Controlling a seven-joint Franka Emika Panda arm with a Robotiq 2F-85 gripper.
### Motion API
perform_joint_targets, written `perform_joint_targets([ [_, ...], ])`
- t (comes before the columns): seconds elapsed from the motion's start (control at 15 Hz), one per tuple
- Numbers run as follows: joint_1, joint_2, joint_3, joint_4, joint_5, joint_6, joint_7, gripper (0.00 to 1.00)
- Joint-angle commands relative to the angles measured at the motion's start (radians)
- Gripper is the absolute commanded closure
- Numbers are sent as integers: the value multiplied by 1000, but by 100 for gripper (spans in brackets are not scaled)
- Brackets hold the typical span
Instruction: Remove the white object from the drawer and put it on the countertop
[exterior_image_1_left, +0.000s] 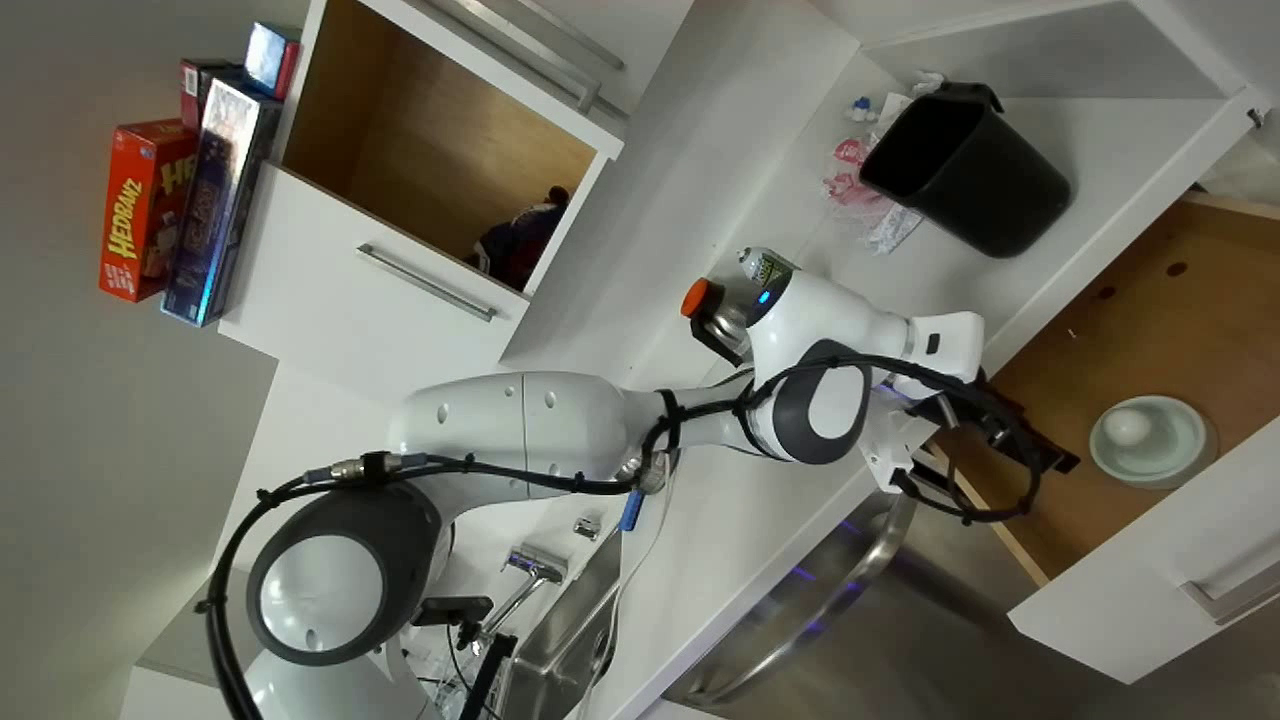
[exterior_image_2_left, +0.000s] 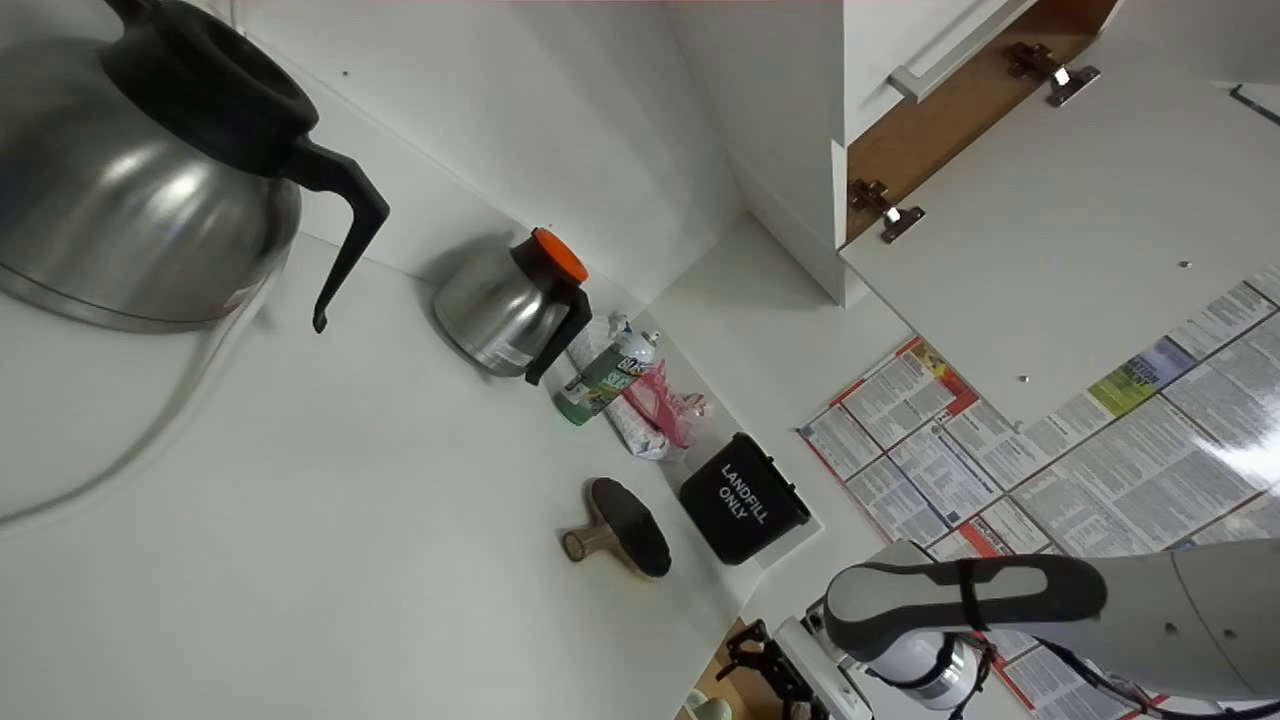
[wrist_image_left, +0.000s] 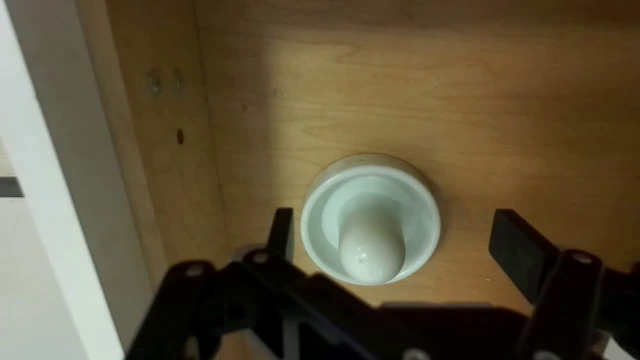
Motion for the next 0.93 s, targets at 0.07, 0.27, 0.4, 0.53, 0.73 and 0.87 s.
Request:
perform_joint_targets([
  [0.07,0,72,-27,65,99,10,-68,0],
  [0.27,-6,97,-35,92,142,7,-89,0],
  [0.4,-7,114,-40,110,162,7,-96,0],
  [0.53,-8,134,-44,131,178,7,-97,0],
  [0.73,-13,169,-46,166,200,0,-92,0],
  [0.87,-16,193,-50,189,211,-2,-88,0],
])
